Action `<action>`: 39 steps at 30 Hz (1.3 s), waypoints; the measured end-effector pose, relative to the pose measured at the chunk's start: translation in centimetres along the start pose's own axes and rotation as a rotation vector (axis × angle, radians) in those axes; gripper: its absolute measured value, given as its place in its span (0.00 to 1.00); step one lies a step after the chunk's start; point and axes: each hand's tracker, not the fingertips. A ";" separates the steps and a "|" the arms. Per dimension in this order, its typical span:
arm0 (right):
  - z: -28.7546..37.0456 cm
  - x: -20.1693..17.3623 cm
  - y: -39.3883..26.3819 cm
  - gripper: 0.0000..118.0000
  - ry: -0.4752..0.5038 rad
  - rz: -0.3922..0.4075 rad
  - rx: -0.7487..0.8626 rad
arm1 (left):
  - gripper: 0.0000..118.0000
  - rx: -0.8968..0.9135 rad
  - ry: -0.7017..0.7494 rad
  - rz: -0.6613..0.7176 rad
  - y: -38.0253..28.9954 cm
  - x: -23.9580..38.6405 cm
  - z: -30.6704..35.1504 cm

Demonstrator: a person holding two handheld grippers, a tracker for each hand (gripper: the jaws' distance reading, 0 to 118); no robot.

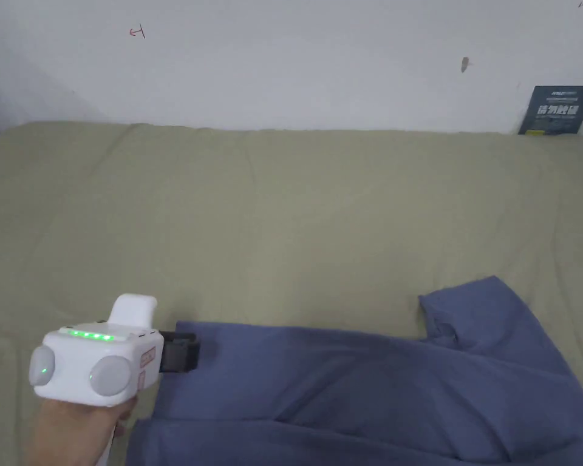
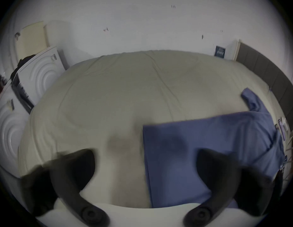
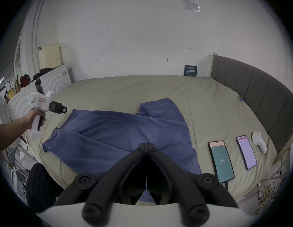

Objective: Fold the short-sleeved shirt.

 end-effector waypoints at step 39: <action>-26.2 10.6 6.7 0.02 -0.100 -0.004 -0.435 | 0.08 0.042 -0.181 0.021 1.4 4.7 2.1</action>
